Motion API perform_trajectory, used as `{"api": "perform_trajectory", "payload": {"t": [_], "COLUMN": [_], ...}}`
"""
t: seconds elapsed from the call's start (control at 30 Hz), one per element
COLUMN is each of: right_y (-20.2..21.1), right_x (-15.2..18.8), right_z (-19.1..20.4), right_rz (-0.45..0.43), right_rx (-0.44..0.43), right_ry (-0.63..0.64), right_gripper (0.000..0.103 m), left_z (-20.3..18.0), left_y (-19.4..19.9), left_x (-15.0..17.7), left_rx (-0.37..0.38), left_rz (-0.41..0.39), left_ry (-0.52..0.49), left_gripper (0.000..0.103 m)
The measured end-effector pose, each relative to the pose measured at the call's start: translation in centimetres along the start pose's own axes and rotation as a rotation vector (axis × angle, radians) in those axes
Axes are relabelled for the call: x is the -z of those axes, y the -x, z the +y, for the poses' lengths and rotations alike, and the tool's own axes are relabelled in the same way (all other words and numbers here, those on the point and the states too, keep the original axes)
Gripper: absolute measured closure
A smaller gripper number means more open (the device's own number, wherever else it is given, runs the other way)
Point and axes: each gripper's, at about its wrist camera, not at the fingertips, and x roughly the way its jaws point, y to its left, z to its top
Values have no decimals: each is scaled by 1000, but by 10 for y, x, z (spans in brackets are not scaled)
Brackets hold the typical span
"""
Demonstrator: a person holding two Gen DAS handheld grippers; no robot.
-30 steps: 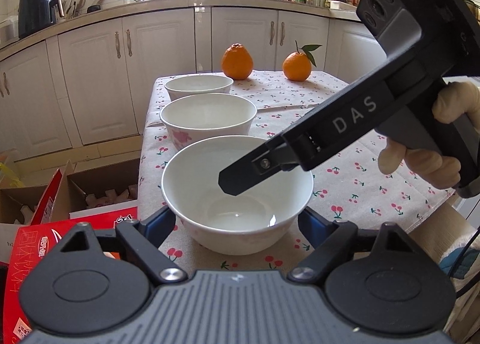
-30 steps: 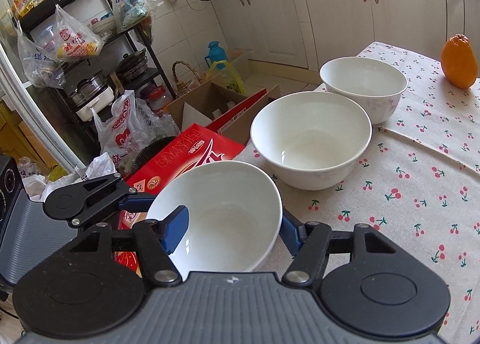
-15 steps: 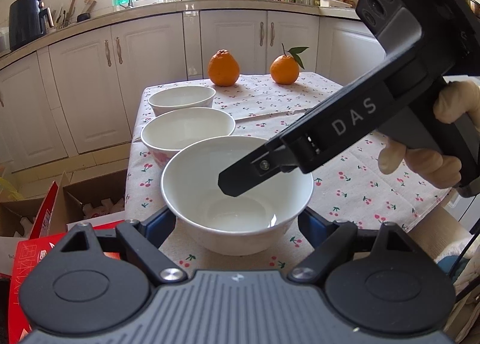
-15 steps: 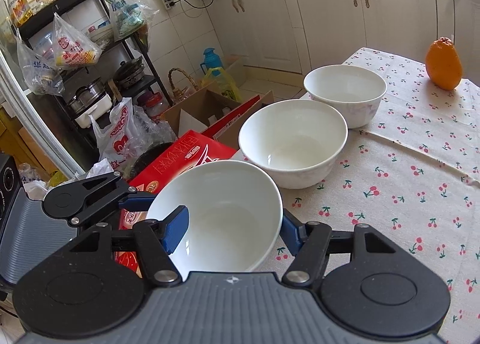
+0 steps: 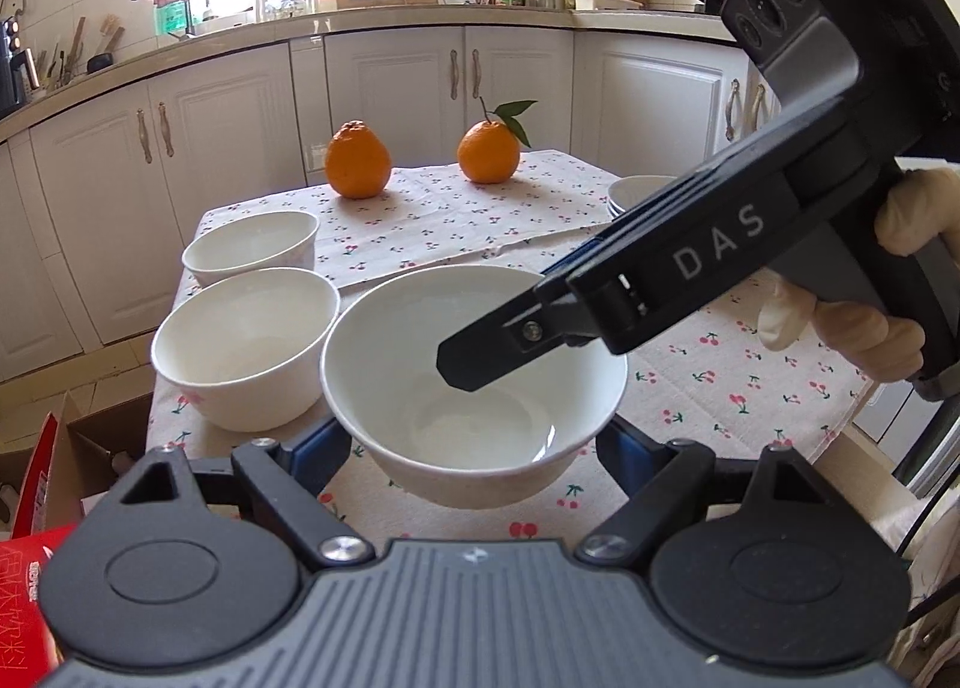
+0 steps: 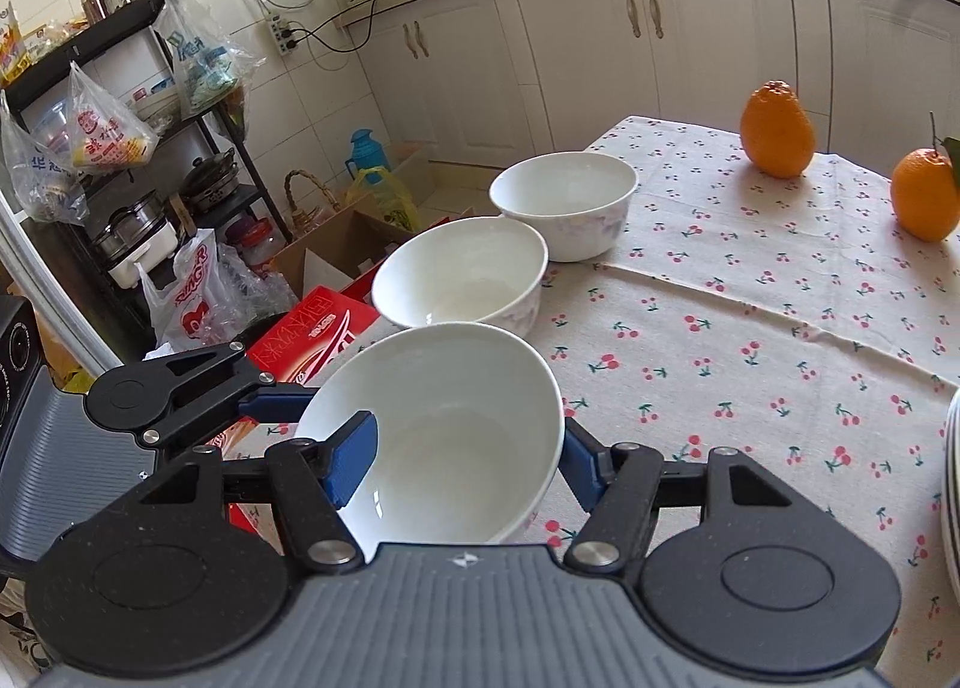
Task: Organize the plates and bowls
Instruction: 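Lift the white bowl with the right gripper and carry it toward the plate stack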
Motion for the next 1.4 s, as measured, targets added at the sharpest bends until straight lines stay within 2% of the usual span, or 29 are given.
{"api": "perform_trajectory", "payload": {"t": [0.5,1.17,1.23,1.3,1.33,1.4], "right_y": [23,20,20,21,23,26], "right_x": [15,21,22,22,22,21], "right_z": [-46,-63,-64,-64,-63,-60], "right_rz": [-23,-8,-14,-27,-38,-57], "right_rx": [96,124,119,109,116,132], "right_ry": [-83,-117,-120,-123,-118,-97], "right_gripper": [33,32,28,6,1,0], "left_z": [-29,-33,-33,-34,-34,-33], "left_y": [-44,-65,-65,-64,-64,-61], "left_x": [-19,-22,-21,-20,-20,-17], "left_rx": [101,128,124,127,126,125], "left_rz": [22,55,47,49,47,51], "left_ry": [-44,-22,-22,-35,-38,-38], "left_gripper": [15,15,14,11,10,8]}}
